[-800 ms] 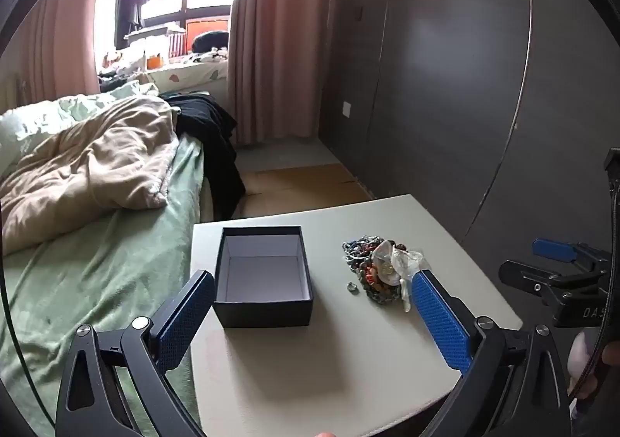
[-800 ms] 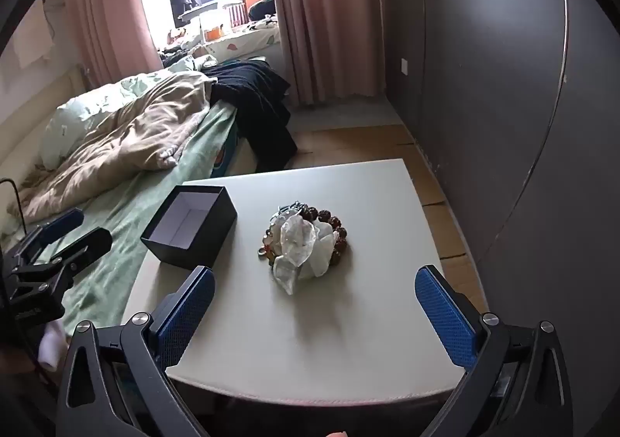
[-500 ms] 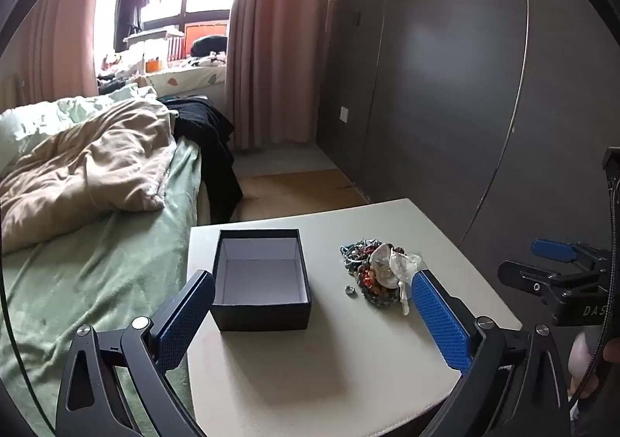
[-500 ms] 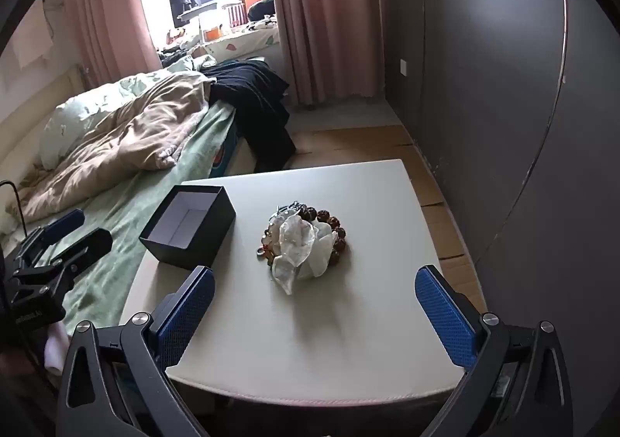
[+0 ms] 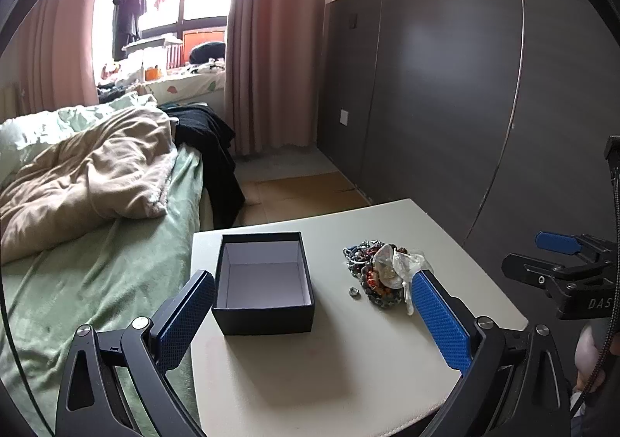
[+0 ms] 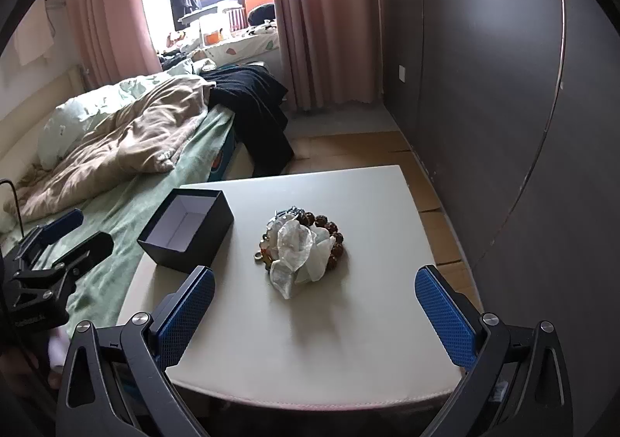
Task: Organize jewelry
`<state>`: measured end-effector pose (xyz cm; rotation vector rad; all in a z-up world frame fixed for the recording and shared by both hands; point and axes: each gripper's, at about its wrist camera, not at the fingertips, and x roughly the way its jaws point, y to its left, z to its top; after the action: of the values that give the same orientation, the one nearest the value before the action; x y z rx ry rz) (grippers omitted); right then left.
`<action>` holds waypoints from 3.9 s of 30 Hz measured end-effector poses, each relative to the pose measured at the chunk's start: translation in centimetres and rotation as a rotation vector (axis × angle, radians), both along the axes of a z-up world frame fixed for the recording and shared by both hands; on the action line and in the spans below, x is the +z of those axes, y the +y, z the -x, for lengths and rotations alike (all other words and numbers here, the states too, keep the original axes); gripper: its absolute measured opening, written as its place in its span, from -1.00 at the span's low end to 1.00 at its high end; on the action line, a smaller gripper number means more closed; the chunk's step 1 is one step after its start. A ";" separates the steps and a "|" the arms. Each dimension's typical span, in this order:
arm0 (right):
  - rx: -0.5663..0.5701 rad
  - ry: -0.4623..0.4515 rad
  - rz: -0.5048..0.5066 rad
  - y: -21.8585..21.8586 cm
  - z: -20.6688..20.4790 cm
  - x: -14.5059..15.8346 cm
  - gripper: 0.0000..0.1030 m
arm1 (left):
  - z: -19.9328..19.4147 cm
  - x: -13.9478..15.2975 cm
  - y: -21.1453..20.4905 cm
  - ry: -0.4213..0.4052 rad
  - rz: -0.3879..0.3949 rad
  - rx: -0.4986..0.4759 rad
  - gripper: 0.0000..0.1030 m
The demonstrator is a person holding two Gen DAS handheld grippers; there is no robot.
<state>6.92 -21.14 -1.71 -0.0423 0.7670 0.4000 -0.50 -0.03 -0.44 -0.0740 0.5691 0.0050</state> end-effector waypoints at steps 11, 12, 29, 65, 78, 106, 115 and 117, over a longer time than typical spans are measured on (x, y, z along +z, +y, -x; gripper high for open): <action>-0.006 0.000 -0.003 0.0 0.3 0.0 1.00 | 0.0 0.0 -0.2 -0.001 0.001 -0.013 0.97; -0.006 0.000 -0.002 0.0 0.3 0.0 1.00 | 0.1 0.0 -0.3 -0.001 0.000 -0.017 0.97; -0.010 0.003 -0.002 -0.1 0.2 -0.1 1.00 | 0.4 0.4 -0.4 -0.011 -0.002 -0.008 0.97; -0.018 -0.019 -0.022 -0.5 0.4 0.2 1.00 | 0.7 0.7 -0.5 -0.031 0.026 -0.032 0.97; -0.132 0.112 -0.221 -3.8 -2.5 -1.0 0.99 | -1.8 0.0 -0.2 -0.005 0.133 -0.075 0.82; -0.308 0.236 -0.303 -7.5 -7.8 -3.7 0.90 | -10.2 -6.2 -7.4 0.209 0.150 -0.164 0.21; -0.318 0.264 -0.321 -7.7 -9.0 -4.3 0.90 | -12.7 -8.3 -8.6 0.259 0.123 -0.150 -0.11; -0.320 0.266 -0.321 -7.6 -9.2 -4.3 0.90 | -13.2 -8.9 -8.5 0.269 0.131 -0.144 -0.16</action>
<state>16.13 -28.76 -6.02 0.4371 0.9454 0.2209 12.70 -8.53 -9.29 -0.1613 0.8430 -0.1651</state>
